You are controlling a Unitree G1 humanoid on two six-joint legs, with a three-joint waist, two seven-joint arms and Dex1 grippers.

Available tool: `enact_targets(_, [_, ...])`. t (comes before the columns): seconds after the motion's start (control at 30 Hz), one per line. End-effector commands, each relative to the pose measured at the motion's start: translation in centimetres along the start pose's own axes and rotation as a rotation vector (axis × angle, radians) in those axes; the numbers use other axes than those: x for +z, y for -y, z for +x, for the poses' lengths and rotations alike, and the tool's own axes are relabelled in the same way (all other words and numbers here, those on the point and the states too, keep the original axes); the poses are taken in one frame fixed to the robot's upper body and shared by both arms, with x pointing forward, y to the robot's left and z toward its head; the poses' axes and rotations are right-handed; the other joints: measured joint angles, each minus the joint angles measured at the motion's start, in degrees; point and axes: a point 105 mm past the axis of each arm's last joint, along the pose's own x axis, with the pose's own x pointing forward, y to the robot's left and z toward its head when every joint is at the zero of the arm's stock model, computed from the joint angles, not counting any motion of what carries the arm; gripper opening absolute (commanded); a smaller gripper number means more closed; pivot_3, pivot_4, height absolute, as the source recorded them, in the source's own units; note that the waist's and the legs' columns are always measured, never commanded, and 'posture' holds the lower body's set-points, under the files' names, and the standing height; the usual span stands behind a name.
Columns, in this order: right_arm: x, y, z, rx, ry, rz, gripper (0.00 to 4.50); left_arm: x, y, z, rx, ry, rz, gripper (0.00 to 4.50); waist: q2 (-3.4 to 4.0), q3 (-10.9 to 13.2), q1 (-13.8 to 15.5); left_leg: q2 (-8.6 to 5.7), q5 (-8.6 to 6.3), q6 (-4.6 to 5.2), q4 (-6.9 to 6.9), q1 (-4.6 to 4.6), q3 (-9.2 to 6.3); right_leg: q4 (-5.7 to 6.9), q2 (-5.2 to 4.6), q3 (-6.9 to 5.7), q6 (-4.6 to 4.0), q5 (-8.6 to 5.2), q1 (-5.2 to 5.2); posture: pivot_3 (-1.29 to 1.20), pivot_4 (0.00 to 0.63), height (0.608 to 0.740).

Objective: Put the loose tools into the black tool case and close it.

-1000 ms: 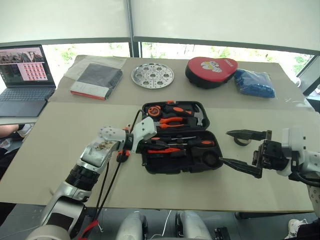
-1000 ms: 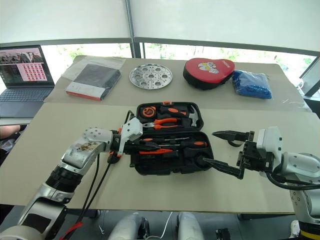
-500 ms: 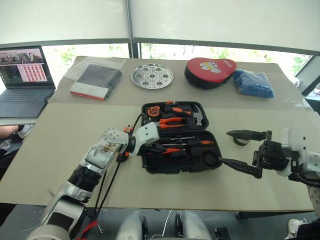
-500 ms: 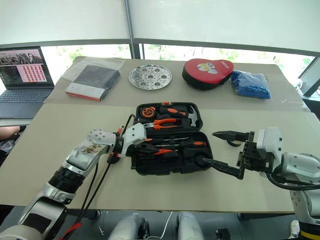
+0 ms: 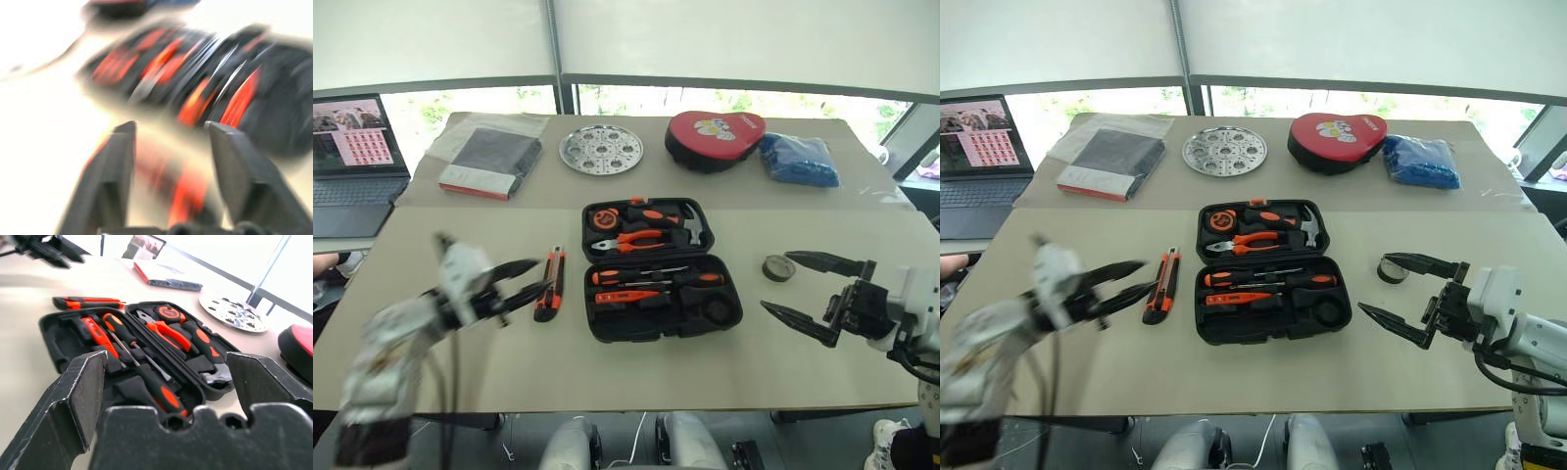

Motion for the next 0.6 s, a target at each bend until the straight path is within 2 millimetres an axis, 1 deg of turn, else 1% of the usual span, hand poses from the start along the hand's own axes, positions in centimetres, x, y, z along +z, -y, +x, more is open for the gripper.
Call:
enact_targets(0.03, [1.1,-0.4,0.3,0.050,0.069,-0.010,4.50,-1.5,-2.6,-4.7,0.227,-0.126,0.015,4.35,0.00,0.01,0.54,-0.01,-0.03,0.04,0.00,0.02,0.01,-0.01,-0.09,-0.03,-0.05,-0.03,0.01,0.00,0.150,0.740])
enact_targets(0.07, [1.2,-0.6,0.4,0.073,0.079,0.003,4.50,-2.1,-2.8,-5.7,0.254,-0.158,-0.002,4.46,-0.01,0.01,0.81,-0.02,-0.03,0.04,0.01,0.04,0.01,-0.03,-0.11,-0.04,-0.11,-0.06,0.04,0.00,0.150,0.740])
enact_targets(0.1, [1.2,-0.8,0.4,0.100,0.082,0.016,4.50,-2.4,-2.9,-6.7,0.283,-0.189,-0.018,4.46,-0.03,0.02,0.97,-0.01,-0.03,0.04,0.01,0.07,0.01,-0.03,-0.16,-0.06,-0.27,-0.16,0.05,0.00,0.150,0.740])
enact_targets(0.13, [1.2,-1.1,0.5,0.134,0.088,0.017,4.50,-2.4,-2.8,-7.3,0.290,-0.200,-0.034,4.46,-0.02,0.02,1.12,-0.01,-0.03,0.03,0.01,0.09,0.02,-0.03,-0.20,-0.07,-0.34,-0.20,0.06,0.00,0.150,0.740])
enact_targets(0.2, [1.3,-1.5,0.7,0.181,0.094,0.014,4.50,-2.0,-1.8,-7.3,0.258,-0.212,-0.070,4.46,-0.02,0.03,1.27,-0.01,-0.04,0.04,0.01,0.11,0.02,-0.02,-0.44,-0.09,-0.37,-0.21,0.05,0.00,0.150,0.740])
enact_targets(0.33, [2.2,-1.8,1.6,0.230,0.132,-0.015,4.50,-0.3,0.2,-4.6,0.183,-0.199,-0.149,4.46,0.00,0.04,1.72,-0.03,-0.05,0.04,0.01,0.09,0.01,-0.01,-0.64,-0.15,-0.36,-0.21,0.04,0.00,0.150,0.740])
enact_targets(0.37, [2.7,-1.6,2.1,0.215,0.163,-0.013,4.50,0.0,0.6,-3.5,0.184,-0.213,-0.196,4.46,0.00,0.04,1.75,-0.03,-0.06,0.02,0.01,0.09,0.01,0.00,-0.64,-0.15,-0.36,-0.21,0.06,0.00,0.150,0.740])
enact_targets(0.43, [4.1,-0.6,3.0,0.132,0.258,0.010,4.50,0.4,1.6,-1.4,0.185,-0.262,-0.270,4.46,0.05,0.06,1.70,-0.04,-0.04,0.01,0.01,0.10,0.01,0.05,-0.62,-0.12,-0.25,-0.13,0.06,0.00,0.150,0.740])
enact_targets(0.47, [4.7,-0.2,3.4,0.105,0.298,0.018,4.50,1.2,2.2,-0.1,0.162,-0.247,-0.278,4.46,0.04,0.06,1.58,-0.04,-0.03,-0.02,0.01,0.10,0.01,0.10,-0.59,-0.11,-0.08,-0.03,0.06,0.00,0.150,0.740])
enact_targets(0.5, [5.1,-0.4,3.7,0.120,0.311,0.017,4.50,1.7,2.5,1.1,0.173,-0.229,-0.302,4.46,0.05,0.06,1.45,-0.04,0.00,-0.07,0.01,0.12,0.01,0.12,-0.56,-0.10,-0.03,0.01,0.07,0.00,0.150,0.740])
enact_targets(0.53, [5.2,-0.6,3.9,0.136,0.313,0.016,4.50,2.1,2.6,1.9,0.182,-0.220,-0.320,4.46,0.06,0.05,1.35,-0.04,0.04,-0.14,0.00,0.11,-0.01,0.16,-0.53,-0.10,-0.03,0.02,0.05,0.00,0.150,0.740])
enact_targets(0.6, [5.3,-1.3,4.5,0.165,0.321,0.002,4.50,2.6,3.0,4.0,0.205,-0.215,-0.319,4.46,0.02,0.03,1.15,-0.11,0.13,-0.30,-0.08,0.15,-0.01,0.21,-0.42,-0.11,-0.02,0.03,0.05,0.00,0.150,0.740])
